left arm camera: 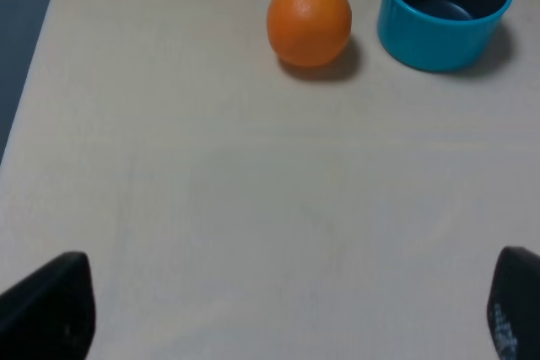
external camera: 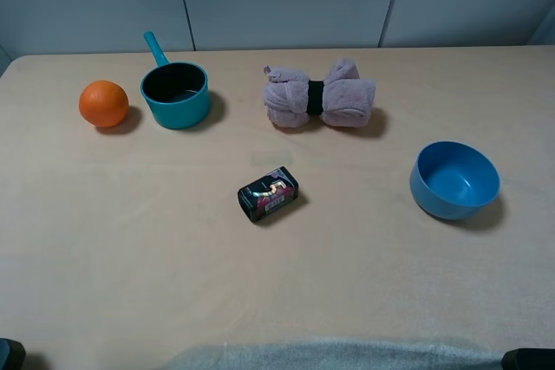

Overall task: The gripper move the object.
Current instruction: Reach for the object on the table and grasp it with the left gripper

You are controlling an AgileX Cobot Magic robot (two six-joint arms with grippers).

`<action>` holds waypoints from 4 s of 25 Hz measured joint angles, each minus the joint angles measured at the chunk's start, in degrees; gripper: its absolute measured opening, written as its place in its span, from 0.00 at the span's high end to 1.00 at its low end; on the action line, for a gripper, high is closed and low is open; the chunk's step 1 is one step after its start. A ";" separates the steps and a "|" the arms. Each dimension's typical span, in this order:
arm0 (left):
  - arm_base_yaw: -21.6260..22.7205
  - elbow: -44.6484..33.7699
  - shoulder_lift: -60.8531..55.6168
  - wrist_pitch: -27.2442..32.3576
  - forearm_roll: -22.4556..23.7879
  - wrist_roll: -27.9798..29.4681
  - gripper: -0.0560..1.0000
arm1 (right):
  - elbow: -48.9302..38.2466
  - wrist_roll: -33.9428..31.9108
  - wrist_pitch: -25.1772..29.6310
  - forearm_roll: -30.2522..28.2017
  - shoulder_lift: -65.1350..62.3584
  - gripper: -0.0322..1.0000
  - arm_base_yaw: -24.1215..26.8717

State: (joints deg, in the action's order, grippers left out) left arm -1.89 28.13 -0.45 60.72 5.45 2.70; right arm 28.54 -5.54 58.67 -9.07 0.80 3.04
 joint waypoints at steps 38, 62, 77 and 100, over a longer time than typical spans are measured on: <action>0.00 19.42 55.46 -11.60 -0.26 -0.06 0.01 | 0.00 0.00 0.00 0.00 0.00 0.34 0.00; -27.11 43.64 100.01 -14.67 0.68 -7.81 0.01 | 0.00 0.00 0.00 0.00 0.00 0.34 0.00; -43.89 46.97 108.31 -14.71 0.75 -4.57 0.01 | 0.00 0.00 0.00 0.00 0.00 0.34 0.00; -49.46 46.97 120.26 -15.76 -3.28 0.21 0.01 | 0.00 0.05 0.00 0.00 0.00 0.34 0.00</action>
State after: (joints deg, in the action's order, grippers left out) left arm -51.35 75.10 119.81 44.96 2.17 2.91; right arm 28.54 -5.49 58.67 -9.07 0.80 3.04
